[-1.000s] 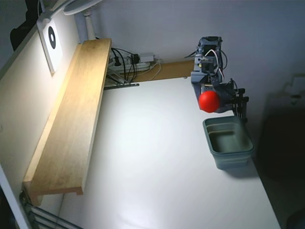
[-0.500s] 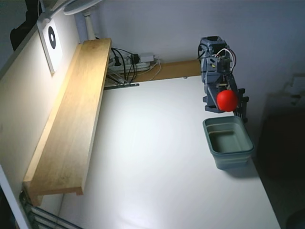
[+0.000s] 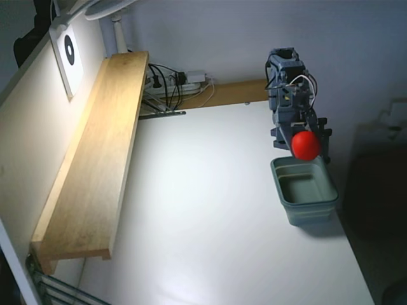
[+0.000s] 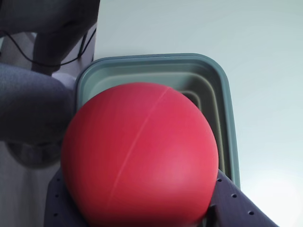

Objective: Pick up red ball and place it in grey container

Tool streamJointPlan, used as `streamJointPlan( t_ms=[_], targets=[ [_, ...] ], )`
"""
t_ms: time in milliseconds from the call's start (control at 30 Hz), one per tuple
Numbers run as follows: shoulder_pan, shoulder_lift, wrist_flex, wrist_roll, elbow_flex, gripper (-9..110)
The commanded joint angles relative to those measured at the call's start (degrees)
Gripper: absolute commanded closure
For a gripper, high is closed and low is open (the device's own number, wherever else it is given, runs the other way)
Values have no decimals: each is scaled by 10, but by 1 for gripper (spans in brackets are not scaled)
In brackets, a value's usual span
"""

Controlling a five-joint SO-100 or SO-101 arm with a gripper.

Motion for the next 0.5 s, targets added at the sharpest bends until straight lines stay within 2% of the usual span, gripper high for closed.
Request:
streamJointPlan(
  t_ms=[0,33,67,467],
  targets=[
    [-7,-4,-12,1,-42,78],
    [-7,-7,-13,1,-45,78],
    [-7,-7,-13,1,-45,63],
    [-7,-7,-13,1,-45,63]
  ],
)
